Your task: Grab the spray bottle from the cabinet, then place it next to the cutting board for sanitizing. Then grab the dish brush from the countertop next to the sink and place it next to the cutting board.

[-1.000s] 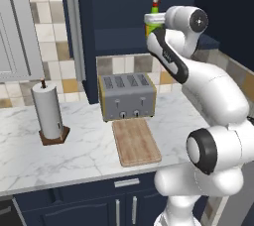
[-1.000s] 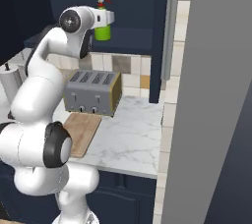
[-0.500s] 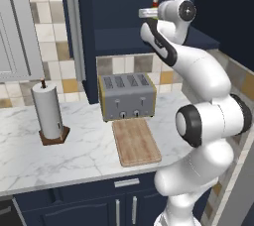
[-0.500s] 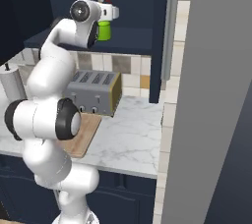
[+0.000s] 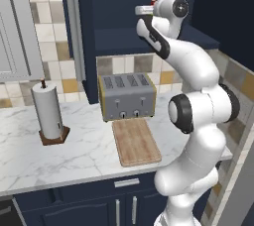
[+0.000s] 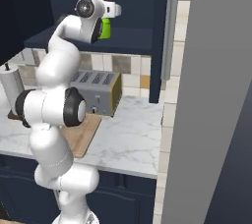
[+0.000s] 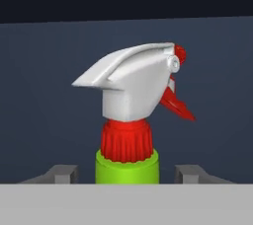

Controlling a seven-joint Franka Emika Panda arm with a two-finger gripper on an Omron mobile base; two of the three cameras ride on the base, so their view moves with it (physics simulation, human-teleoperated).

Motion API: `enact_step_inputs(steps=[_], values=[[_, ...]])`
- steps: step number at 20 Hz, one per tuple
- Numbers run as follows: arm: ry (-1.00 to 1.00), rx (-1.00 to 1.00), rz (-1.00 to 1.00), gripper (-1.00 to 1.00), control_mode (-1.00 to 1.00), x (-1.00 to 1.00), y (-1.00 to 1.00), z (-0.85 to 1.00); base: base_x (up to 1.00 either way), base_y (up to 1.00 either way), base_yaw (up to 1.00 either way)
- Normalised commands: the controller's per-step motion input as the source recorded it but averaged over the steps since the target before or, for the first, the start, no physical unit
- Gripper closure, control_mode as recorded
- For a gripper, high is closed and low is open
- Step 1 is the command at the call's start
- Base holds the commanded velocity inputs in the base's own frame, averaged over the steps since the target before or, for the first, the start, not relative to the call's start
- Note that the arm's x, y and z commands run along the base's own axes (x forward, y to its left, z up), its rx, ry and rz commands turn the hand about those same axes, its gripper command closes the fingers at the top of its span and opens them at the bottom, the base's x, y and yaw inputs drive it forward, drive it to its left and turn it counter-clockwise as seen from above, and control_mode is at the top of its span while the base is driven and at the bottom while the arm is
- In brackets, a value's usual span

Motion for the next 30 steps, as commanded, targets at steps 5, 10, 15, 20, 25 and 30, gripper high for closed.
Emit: enact_step_inputs(steps=[5,10,15,20,25,30], values=[[-0.02,0.03,0.00,1.00,-1.00,-0.05,0.00,0.00,0.00,0.00,0.00],[-0.18,0.01,0.00,1.00,-1.00,-0.80,-0.02,0.06,0.00,0.00,0.00],[-0.13,0.03,0.00,1.00,-1.00,-1.00,0.00,0.01,0.00,0.00,0.00],[-0.16,0.01,0.00,1.00,-1.00,-1.00,0.00,0.03,0.00,0.00,0.00],[-0.12,0.00,0.00,1.00,-1.00,-1.00,0.00,0.05,0.00,0.00,0.00],[-0.01,0.04,0.01,1.00,-1.00,-1.00,0.00,0.24,0.00,0.00,0.00]])
